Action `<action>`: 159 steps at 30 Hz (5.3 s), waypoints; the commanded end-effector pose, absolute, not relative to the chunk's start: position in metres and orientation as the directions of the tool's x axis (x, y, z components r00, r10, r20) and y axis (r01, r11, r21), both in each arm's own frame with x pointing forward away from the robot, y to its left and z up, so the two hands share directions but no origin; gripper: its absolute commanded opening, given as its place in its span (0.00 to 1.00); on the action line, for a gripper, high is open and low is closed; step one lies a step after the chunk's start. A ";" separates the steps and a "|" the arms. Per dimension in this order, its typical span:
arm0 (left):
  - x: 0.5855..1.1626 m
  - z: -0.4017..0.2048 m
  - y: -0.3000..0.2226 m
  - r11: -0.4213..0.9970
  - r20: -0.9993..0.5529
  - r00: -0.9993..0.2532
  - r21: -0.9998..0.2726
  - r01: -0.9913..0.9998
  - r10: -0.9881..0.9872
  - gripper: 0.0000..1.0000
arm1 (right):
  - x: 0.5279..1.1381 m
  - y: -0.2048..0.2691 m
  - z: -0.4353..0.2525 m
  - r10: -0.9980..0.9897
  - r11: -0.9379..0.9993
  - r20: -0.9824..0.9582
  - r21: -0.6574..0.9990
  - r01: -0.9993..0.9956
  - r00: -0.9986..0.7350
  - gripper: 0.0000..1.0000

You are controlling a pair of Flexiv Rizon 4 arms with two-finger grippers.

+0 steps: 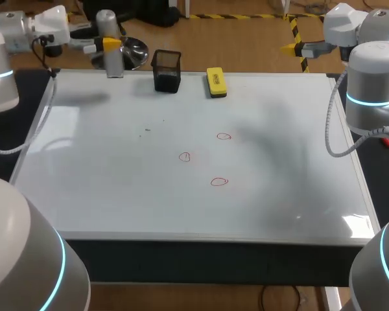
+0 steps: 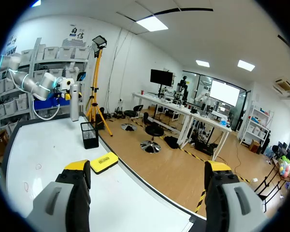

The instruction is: Pick up the inspection probe, press it on each red-marked spot on the whiteboard one by one, put down the probe, pick up the eraser, and wipe off all the red marks.

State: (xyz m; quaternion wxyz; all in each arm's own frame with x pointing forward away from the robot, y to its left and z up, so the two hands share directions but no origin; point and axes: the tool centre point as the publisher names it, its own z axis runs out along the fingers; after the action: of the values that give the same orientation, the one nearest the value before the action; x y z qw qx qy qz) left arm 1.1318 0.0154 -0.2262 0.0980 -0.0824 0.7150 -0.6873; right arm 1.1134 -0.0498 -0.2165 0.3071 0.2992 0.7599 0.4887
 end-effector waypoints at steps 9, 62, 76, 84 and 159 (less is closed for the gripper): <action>1.120 -0.251 0.022 0.041 -0.017 -0.956 -0.999 0.005 -0.292 0.00 | 1.114 -0.050 -0.216 0.755 0.345 -0.174 0.926 0.156 -0.633 1.00; 1.122 -0.256 0.024 0.042 -0.007 -0.952 -0.999 -0.006 -0.307 0.00 | 1.207 -0.030 -0.221 0.433 0.471 -0.207 0.882 0.025 -0.877 1.00; 1.122 -0.256 0.024 0.042 -0.007 -0.952 -0.999 -0.006 -0.307 0.00 | 1.260 0.015 -0.237 -0.095 0.658 -0.115 0.738 -0.149 -0.989 1.00; 1.122 -0.256 0.024 0.042 -0.007 -0.952 -0.999 -0.006 -0.307 0.00 | 1.271 0.041 -0.241 -0.266 0.705 -0.087 0.662 -0.255 -0.960 1.00; 1.122 -0.256 0.024 0.042 -0.007 -0.952 -0.999 -0.006 -0.307 0.00 | 1.199 0.125 -0.338 -0.797 0.589 -0.139 0.037 -0.807 -0.588 1.00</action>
State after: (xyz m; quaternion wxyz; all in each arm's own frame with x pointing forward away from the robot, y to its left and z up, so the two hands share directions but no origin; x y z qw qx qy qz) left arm 1.1235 0.0250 -0.2570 0.1082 -0.1092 0.7136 -0.6835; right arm 1.2051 0.1254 -0.3444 0.0247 -0.4525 0.8850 0.1066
